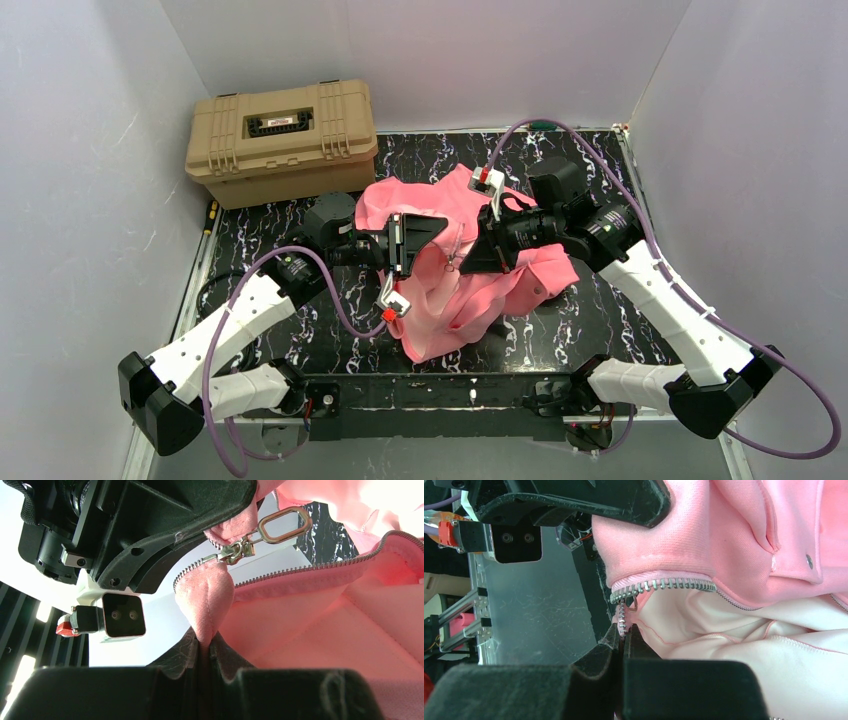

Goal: Zip up the jacket

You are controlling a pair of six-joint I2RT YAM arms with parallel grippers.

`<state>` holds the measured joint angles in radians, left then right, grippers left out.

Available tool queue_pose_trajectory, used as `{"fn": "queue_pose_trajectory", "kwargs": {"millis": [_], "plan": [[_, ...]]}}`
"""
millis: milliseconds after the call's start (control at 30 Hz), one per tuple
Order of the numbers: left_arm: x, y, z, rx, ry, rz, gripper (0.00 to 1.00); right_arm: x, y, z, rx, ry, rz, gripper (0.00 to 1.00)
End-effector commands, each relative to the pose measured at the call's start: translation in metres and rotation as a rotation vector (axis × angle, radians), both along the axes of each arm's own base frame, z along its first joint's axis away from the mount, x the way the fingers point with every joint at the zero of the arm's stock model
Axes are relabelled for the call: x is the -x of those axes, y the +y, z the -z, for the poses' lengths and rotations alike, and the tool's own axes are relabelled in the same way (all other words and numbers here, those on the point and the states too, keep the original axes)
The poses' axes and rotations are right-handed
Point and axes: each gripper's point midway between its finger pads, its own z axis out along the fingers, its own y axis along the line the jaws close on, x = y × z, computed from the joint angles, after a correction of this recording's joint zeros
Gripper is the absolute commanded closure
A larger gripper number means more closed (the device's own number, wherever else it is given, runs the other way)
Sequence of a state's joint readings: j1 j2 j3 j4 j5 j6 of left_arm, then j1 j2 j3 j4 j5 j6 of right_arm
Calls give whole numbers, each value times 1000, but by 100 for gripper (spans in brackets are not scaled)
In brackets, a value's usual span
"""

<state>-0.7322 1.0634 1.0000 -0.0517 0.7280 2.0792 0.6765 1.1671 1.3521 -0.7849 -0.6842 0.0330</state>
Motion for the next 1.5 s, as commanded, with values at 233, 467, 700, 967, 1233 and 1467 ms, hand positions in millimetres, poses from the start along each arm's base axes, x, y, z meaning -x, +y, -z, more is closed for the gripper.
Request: {"fn": "queue_pose_trajectory", "kwargs": {"millis": [233, 467, 700, 967, 1233, 1467], "plan": [[6, 1, -37, 54, -185, 24, 100, 8, 0, -13, -43, -24, -26, 99], [5, 2, -40, 58, -184, 19, 100, 8, 0, -12, -39, -21, -25, 99], [6, 3, -39, 59, -184, 19, 100, 6, -1, -12, -32, -31, -14, 99], [6, 5, -35, 51, -179, 12, 100, 6, -3, -13, -28, -40, -9, 99], [9, 6, -30, 33, -184, 21, 100, 4, -2, -16, -34, -52, -2, 99], [9, 5, -25, 22, -193, 26, 100, 3, -1, -18, -41, -52, -1, 99]]}}
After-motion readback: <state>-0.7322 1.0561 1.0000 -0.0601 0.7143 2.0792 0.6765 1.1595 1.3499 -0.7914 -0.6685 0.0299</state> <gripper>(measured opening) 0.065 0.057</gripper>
